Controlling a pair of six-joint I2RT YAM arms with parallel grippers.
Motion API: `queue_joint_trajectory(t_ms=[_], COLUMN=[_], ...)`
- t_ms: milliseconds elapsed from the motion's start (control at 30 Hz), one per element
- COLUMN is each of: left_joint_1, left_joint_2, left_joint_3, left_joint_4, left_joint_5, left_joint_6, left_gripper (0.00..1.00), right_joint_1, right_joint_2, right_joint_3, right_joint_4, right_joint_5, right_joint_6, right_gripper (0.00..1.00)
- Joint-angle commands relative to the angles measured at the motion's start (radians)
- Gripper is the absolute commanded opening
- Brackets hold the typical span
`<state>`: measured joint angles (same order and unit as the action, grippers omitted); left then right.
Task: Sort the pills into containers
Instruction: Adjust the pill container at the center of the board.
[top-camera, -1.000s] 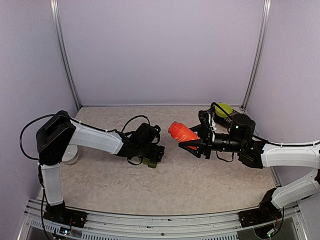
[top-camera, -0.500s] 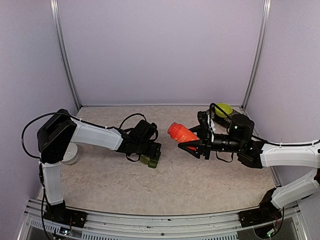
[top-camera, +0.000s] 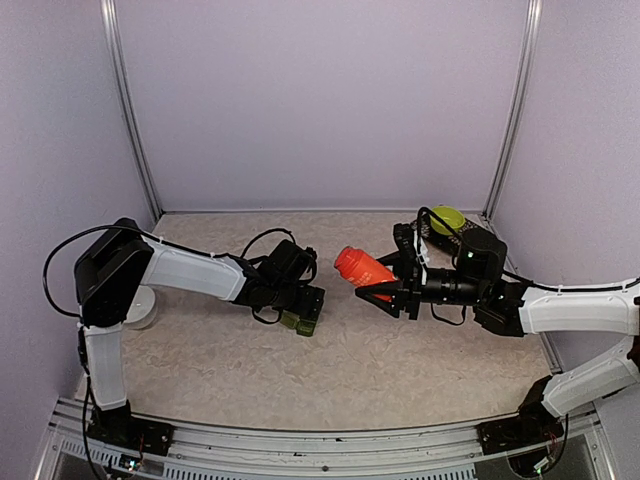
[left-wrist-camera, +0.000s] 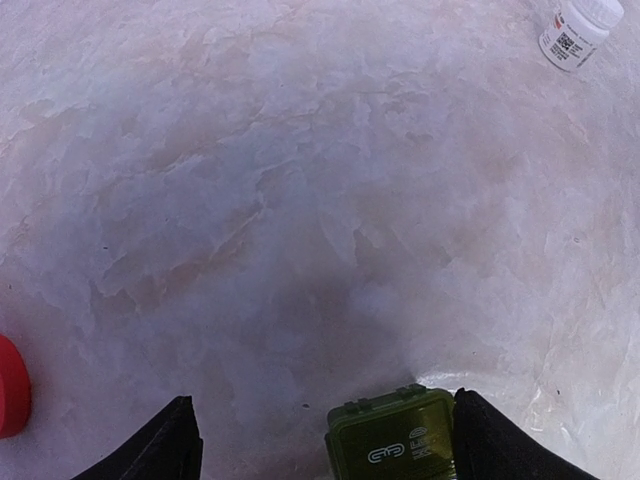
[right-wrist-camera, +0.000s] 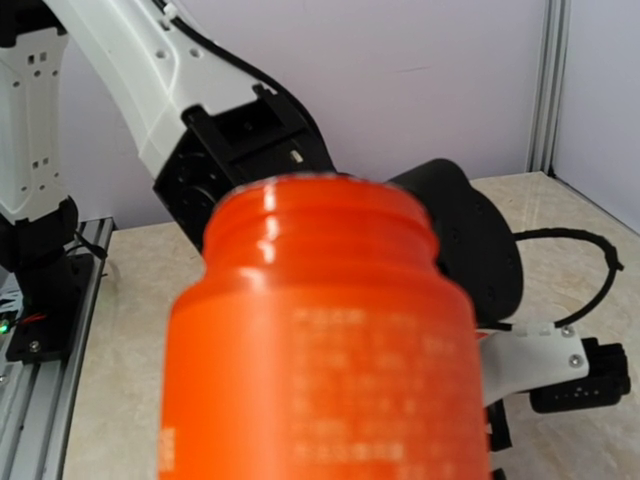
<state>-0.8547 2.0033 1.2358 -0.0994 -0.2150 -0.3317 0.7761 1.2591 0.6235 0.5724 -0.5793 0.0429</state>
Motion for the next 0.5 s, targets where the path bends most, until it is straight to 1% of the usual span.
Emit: queue_joint_trajectory(t_ms=[0, 233, 467], left_joint_1=[-0.006, -0.006, 0.004], left_joint_2=[-0.001, 0.002, 0.013], left_joint_3=[0.029, 0.028, 0.038], left_joint_4=[-0.02, -0.028, -0.05], left_joint_5=[0.018, 0.056, 0.031], left_joint_6=[0.017, 0.037, 0.046], left_gripper=[0.84, 0.84, 0.84], right_joint_1=[0.012, 0.012, 0.012], right_joint_2=[0.005, 0.004, 0.0], right_joint_3=[0.02, 0.019, 0.015], right_joint_4=[0.015, 0.016, 0.02], right_joint_5=[-0.004, -0.007, -0.007], right_joint_6=[-0.006, -0.005, -0.003], right_gripper=[0.0, 0.0, 0.0])
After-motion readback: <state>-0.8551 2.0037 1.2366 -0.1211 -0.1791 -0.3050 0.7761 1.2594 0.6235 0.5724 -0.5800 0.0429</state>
